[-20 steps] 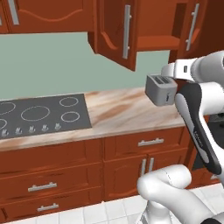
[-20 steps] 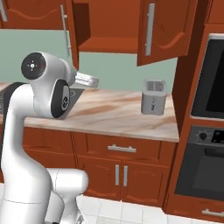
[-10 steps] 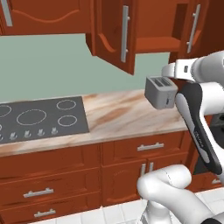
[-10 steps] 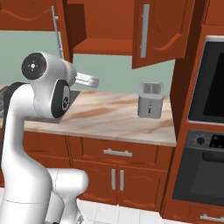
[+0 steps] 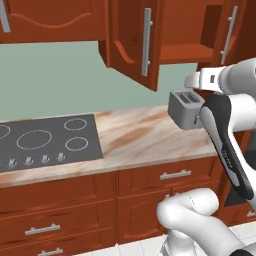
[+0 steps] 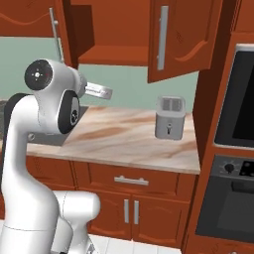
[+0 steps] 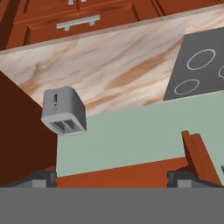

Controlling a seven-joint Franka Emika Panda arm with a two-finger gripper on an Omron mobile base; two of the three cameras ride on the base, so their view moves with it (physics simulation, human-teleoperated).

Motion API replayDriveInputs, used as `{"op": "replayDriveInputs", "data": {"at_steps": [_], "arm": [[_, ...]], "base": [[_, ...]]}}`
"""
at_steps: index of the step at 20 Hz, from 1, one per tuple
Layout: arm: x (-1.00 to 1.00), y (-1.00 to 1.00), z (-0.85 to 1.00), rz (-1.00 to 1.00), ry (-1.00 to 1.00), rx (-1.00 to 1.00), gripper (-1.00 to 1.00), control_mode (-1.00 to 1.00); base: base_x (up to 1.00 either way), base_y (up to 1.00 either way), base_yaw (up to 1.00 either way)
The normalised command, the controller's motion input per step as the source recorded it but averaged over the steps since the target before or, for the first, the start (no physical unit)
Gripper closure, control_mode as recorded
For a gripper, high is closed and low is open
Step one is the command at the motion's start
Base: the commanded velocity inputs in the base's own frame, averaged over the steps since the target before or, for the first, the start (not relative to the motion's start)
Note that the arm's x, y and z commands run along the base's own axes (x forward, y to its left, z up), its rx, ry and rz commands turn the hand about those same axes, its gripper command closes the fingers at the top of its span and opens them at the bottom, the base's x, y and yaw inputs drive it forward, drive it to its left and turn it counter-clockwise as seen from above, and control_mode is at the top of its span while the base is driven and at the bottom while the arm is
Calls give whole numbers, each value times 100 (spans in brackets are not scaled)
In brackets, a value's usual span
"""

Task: Close all open cabinet doors.

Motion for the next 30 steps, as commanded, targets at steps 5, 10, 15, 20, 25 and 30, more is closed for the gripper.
{"op": "replayDriveInputs", "data": {"at_steps": [5, 10, 15, 20, 25, 30], "arm": [[0, 0, 0, 0, 0, 0, -100, 100], [0, 0, 0, 0, 0, 0, -100, 100], [0, 0, 0, 0, 0, 0, -100, 100], [0, 0, 0, 0, 0, 0, -100, 100], [0, 0, 0, 0, 0, 0, -100, 100], [0, 0, 0, 0, 0, 0, -100, 100]], "base": [[40, -22, 0], [40, -28, 0], [42, -30, 0], [39, -27, 0], [39, -25, 0], [36, -22, 0]]}}
